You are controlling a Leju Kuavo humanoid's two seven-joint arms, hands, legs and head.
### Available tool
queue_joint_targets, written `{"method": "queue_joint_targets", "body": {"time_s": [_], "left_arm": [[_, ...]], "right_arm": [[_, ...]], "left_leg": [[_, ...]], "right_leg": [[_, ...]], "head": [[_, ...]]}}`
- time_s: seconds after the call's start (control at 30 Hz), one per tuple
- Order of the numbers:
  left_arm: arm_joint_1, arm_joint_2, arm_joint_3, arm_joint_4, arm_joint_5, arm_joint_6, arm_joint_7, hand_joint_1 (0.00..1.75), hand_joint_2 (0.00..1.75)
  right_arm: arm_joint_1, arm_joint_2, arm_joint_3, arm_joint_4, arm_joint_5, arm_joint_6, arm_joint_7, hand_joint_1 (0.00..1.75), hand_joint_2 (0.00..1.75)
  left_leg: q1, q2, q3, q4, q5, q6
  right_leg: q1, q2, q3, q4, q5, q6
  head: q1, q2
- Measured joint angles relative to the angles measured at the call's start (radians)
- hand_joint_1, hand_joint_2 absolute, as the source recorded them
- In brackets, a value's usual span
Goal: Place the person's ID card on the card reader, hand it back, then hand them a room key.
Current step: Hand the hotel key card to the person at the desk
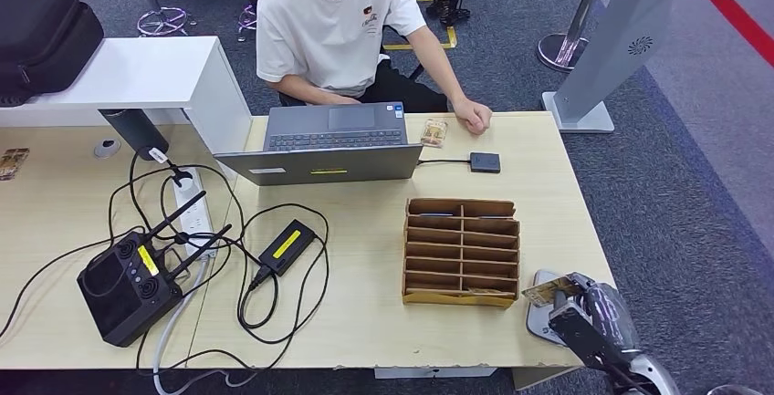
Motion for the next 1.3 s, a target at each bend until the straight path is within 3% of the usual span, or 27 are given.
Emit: {"method": "queue_joint_targets", "body": {"time_s": [0.53, 0.8, 1.03, 1.3], "left_arm": [[0.000, 0.000, 0.000, 0.000, -0.007, 0.006, 0.009, 0.00, 1.75], [0.000, 0.001, 0.000, 0.000, -0.027, 0.016, -0.003, 0.00, 1.75], [0.000, 0.005, 0.000, 0.000, -0.045, 0.026, -0.006, 0.00, 1.75], [-0.001, 0.006, 0.000, 0.000, -0.069, 0.019, -0.003, 0.00, 1.75]], "right_arm": [[-0.015, 0.017, 0.000, 0.063, 0.000, -0.016, -0.007, 1.75, 1.75], [-0.054, 0.001, 0.001, -0.033, -0.022, 0.005, 0.006, 1.75, 1.75], [-0.189, -0.072, 0.018, -0.185, -0.084, 0.062, 0.057, 1.75, 1.75], [-0.457, -0.132, 0.102, -0.233, -0.069, 0.078, 0.139, 1.75, 1.75]], "left_leg": [[0.000, 0.000, 0.000, 0.000, 0.000, 0.000], [0.000, 0.001, 0.000, 0.000, 0.000, 0.000], [0.000, 0.001, 0.000, 0.000, 0.001, 0.000], [0.000, 0.002, 0.001, 0.000, 0.002, -0.001]], "right_leg": [[0.000, 0.000, 0.000, 0.000, 0.000, 0.000], [0.000, 0.001, 0.001, 0.000, 0.000, 0.000], [0.000, 0.001, 0.001, 0.001, 0.001, 0.000], [0.000, 0.002, 0.001, 0.001, 0.002, 0.000]], "head": [[0.000, 0.000], [0.000, 0.000], [0.000, 0.000], [0.000, 0.000]]}}
